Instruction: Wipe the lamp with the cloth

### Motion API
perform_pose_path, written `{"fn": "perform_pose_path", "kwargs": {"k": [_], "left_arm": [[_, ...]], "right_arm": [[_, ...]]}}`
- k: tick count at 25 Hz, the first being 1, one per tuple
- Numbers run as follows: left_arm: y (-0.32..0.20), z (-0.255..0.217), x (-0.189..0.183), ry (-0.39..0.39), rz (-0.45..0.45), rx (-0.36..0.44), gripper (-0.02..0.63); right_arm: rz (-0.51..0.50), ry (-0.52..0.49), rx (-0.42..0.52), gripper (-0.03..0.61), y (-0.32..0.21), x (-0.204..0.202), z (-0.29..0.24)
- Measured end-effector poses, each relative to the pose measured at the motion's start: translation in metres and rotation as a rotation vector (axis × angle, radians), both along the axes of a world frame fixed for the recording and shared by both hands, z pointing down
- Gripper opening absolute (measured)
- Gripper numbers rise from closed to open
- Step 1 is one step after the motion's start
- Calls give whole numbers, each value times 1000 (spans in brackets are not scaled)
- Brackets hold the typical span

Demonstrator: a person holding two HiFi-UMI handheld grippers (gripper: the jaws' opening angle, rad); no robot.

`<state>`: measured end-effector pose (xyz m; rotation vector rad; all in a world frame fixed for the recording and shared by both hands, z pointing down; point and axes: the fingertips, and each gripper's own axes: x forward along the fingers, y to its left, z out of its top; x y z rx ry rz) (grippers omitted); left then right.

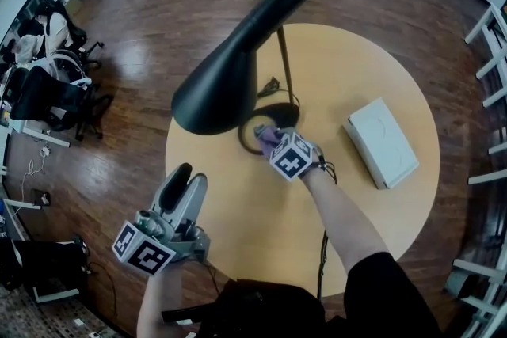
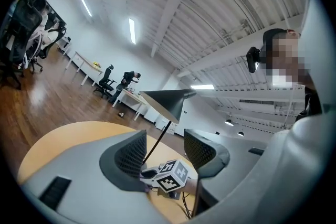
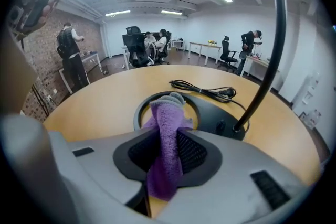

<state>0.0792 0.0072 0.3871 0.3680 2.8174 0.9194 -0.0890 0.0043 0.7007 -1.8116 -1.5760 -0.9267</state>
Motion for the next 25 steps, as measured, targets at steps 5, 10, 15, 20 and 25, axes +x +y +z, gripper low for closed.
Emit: {"fn": "perform_pose_path", "kwargs": {"k": [5,10,15,20,25], "left_arm": [[-4,-7,6,5,-4,-7,207],[-2,-12,21,25,-45,-28,207],[7,-6,36,58,-73,-29,207],[21,3,43,60,-81,-4,207],[18,14,39,72,-69,27,207]], "right_arm": [[31,59,-33,92,10,-1,-14],[163,-255,-84,92,31,-70,-41],[280,-314,-7,91,43,-86,-28],[206,-321,72,91,61,-73,-23],[96,-320,43,91,74,-50,-21]]}}
